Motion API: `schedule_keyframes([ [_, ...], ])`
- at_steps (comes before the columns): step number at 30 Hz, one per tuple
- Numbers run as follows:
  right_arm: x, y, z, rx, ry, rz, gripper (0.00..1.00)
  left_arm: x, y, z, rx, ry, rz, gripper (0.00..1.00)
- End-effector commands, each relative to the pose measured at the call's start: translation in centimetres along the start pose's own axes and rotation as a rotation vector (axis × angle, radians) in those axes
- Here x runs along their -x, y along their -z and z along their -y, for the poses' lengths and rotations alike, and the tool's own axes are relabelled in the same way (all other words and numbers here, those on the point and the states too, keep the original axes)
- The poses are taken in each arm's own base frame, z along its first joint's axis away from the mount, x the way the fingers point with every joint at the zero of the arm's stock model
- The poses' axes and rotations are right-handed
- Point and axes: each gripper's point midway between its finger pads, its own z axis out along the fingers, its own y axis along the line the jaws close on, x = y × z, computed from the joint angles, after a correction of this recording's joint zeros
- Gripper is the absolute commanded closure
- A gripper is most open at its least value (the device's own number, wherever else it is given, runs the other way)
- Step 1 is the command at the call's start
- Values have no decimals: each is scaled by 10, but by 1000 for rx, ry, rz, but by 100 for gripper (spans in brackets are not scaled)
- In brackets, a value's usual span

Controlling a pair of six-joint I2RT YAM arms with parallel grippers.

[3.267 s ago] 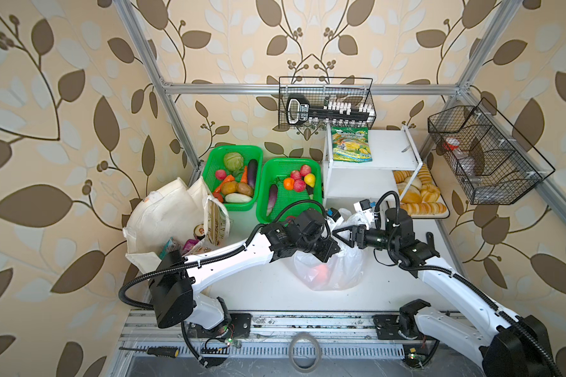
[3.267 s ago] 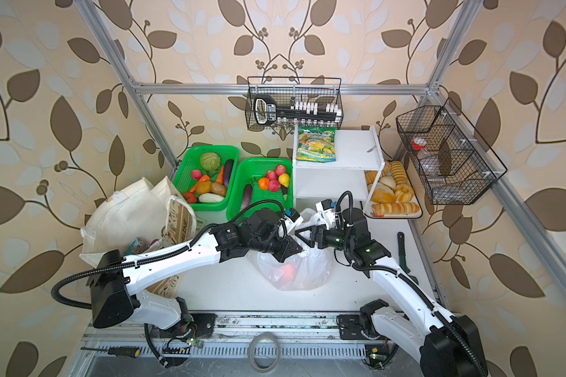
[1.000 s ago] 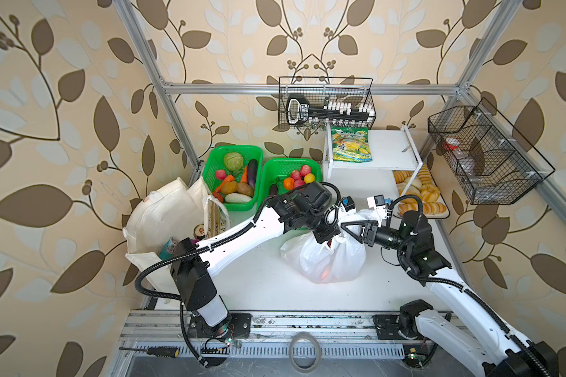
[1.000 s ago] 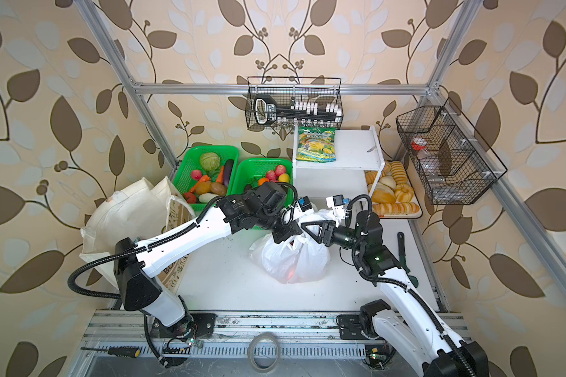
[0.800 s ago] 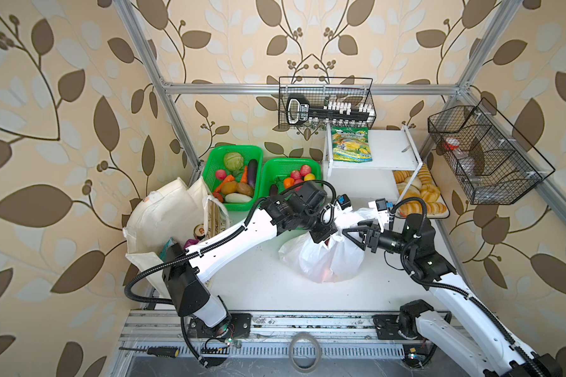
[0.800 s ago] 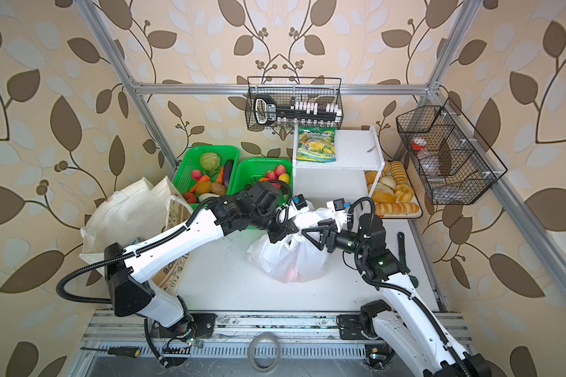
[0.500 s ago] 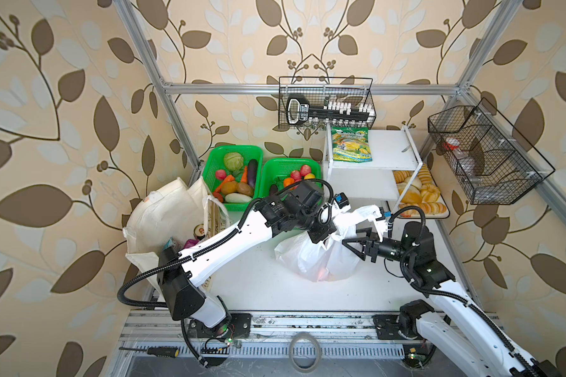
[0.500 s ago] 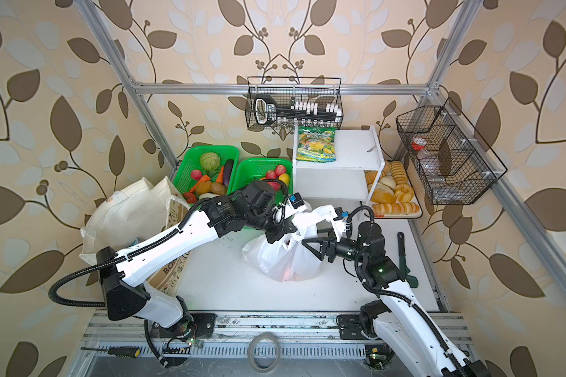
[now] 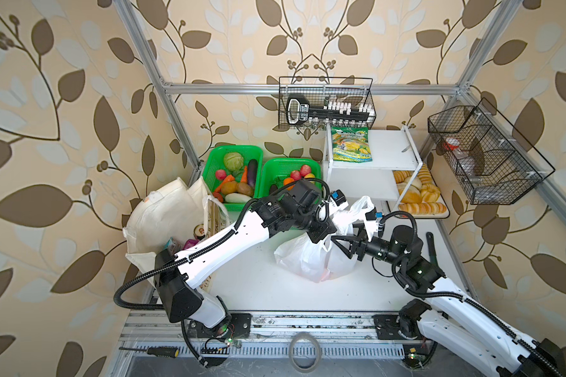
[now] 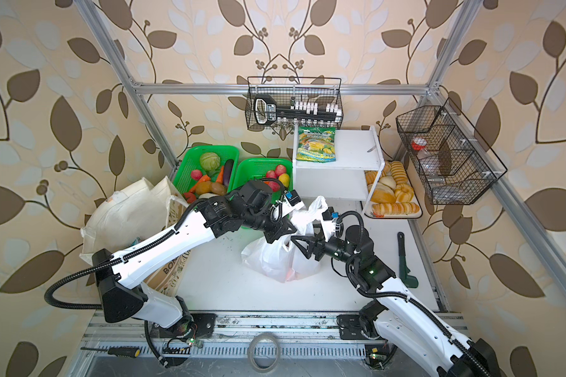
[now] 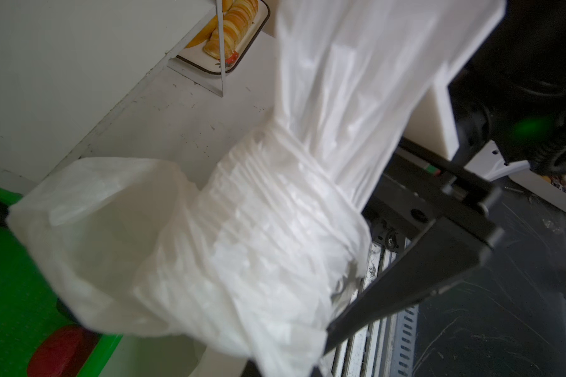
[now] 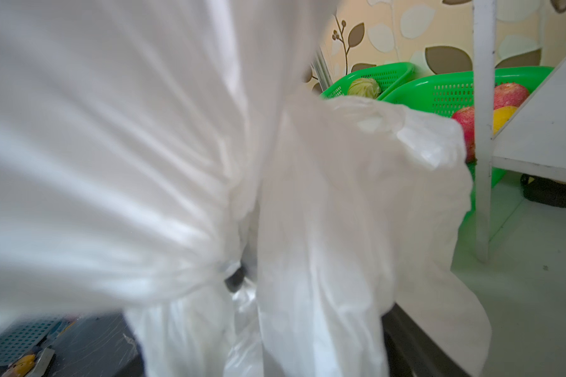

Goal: Place the mixed food into the grocery bags and tie them

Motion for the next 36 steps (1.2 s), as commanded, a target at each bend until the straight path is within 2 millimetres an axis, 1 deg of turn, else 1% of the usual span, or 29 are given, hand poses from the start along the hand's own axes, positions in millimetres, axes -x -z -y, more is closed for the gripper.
schedule_keyframes([
  [1, 4, -4, 11, -79, 26, 43, 21, 19, 16, 12, -49, 17, 94, 100],
  [3, -2, -6, 14, -105, 56, 33, 21, 20, 15, 11, -48, 27, 101, 100],
  [4, -5, -7, 16, -122, 68, 25, 21, 24, 26, 15, -44, 21, 130, 100],
  [7, -14, -9, 24, -177, 95, 9, 24, 25, 30, 15, -40, 21, 140, 100],
  [9, -16, -8, 27, -198, 94, 18, 37, 24, 31, 14, -34, 20, 137, 100],
  [10, -16, -6, 30, -212, 92, 23, 41, 22, 31, 13, -27, 22, 133, 100],
  [12, -16, -2, 34, -242, 94, 30, 52, 19, 33, 9, -3, 16, 129, 100],
  [18, -15, 7, 36, -269, 95, 42, 84, 14, 36, -5, 85, -4, 115, 100],
  [20, -13, 10, 36, -276, 82, 52, 91, 13, 36, -8, 102, -9, 111, 100],
  [23, -11, 13, 33, -263, 60, 70, 92, 13, 37, -16, 151, -5, 118, 100],
  [24, -11, 14, 28, -240, 52, 72, 92, 14, 37, -20, 175, -2, 127, 100],
  [27, -11, 12, 7, -117, 41, 75, 92, 21, 40, -29, 227, -11, 178, 100],
  [29, -13, 10, -5, -53, 22, 60, 92, 27, 43, -37, 280, -3, 233, 100],
  [33, -21, 9, -18, 10, 1, 18, 94, 39, 55, -50, 365, 7, 357, 100],
  [36, -25, 8, -30, 62, 4, -9, 94, 50, 66, -50, 381, 7, 465, 100],
])
